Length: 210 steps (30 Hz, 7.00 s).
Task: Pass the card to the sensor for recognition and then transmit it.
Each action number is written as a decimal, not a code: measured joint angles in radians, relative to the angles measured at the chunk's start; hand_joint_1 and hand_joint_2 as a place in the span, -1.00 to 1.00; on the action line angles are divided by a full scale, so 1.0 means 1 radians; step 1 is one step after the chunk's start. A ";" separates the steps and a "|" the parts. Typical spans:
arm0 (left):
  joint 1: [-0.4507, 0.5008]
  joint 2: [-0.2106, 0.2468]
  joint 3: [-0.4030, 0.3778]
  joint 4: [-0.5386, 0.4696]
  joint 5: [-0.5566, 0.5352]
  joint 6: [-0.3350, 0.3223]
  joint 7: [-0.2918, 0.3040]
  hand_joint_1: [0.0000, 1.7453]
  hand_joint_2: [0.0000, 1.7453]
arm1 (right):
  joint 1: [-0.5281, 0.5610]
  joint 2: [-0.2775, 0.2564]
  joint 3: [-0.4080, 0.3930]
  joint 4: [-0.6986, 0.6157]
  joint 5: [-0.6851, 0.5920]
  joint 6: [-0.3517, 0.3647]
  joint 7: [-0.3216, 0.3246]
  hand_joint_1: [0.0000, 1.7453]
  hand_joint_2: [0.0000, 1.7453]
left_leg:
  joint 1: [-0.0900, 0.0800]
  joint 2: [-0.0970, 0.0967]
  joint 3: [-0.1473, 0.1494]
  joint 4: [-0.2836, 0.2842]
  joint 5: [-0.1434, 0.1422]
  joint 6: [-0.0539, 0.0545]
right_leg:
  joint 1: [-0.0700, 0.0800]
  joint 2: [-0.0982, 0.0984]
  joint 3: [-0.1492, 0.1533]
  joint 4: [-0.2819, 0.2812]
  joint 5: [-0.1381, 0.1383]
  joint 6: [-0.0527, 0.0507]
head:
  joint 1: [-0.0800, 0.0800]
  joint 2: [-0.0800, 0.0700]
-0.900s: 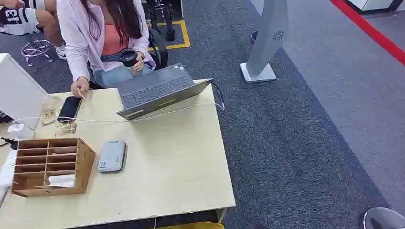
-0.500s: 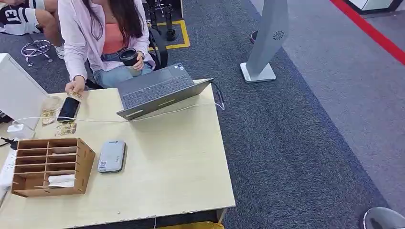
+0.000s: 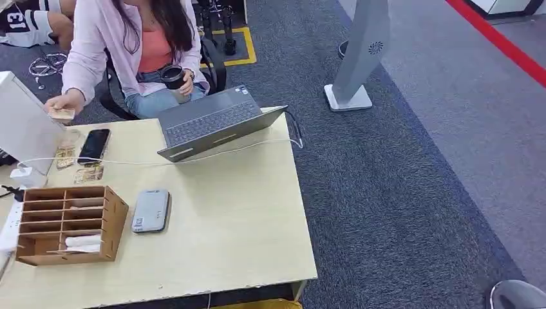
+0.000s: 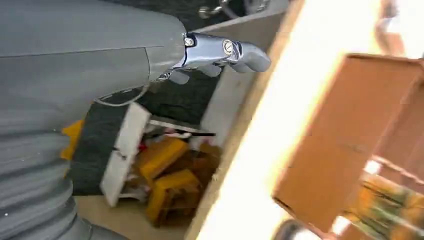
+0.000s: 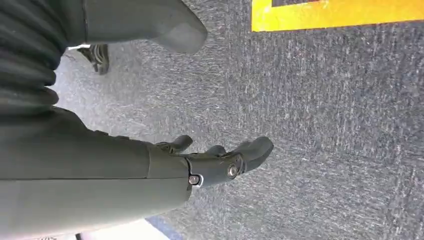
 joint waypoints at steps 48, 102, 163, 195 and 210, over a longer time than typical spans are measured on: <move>-0.266 0.081 -0.648 -0.445 -0.276 0.595 0.163 -1.00 1.00 | -0.022 0.003 0.023 0.021 0.252 0.081 0.080 -1.00 1.00 | 0.000 0.001 0.001 0.001 0.002 0.000 | 0.000 0.001 0.000 0.000 0.001 0.000 | -0.001 0.000; -0.805 0.311 -1.033 0.135 -1.068 1.431 0.448 1.00 1.00 | -0.027 0.020 0.163 0.029 0.464 0.193 0.090 -1.00 1.00 | 0.000 0.001 0.000 0.001 0.003 0.000 | 0.000 0.001 0.000 0.000 0.002 0.000 | 0.000 0.000; -0.527 0.267 -1.034 0.109 -1.229 1.437 0.488 1.00 1.00 | -0.026 0.035 0.180 0.029 0.478 0.195 0.098 -1.00 1.00 | 0.000 0.001 -0.001 0.001 0.003 0.000 | 0.000 0.001 -0.001 0.000 0.002 0.000 | 0.000 0.000; -0.547 0.280 -1.036 0.223 -1.236 1.349 0.536 1.00 1.00 | -0.025 0.037 0.180 0.029 0.470 0.190 0.103 -1.00 1.00 | 0.000 0.001 0.000 0.001 0.004 0.001 | 0.000 0.001 -0.001 0.000 0.002 0.000 | 0.000 0.000; -0.563 0.243 -1.101 0.219 -1.264 1.341 0.544 1.00 1.00 | -0.025 0.037 0.179 0.029 0.463 0.190 0.103 -1.00 1.00 | 0.000 0.001 0.000 0.002 0.004 0.001 | 0.000 0.001 -0.001 0.000 0.002 0.000 | -0.001 0.000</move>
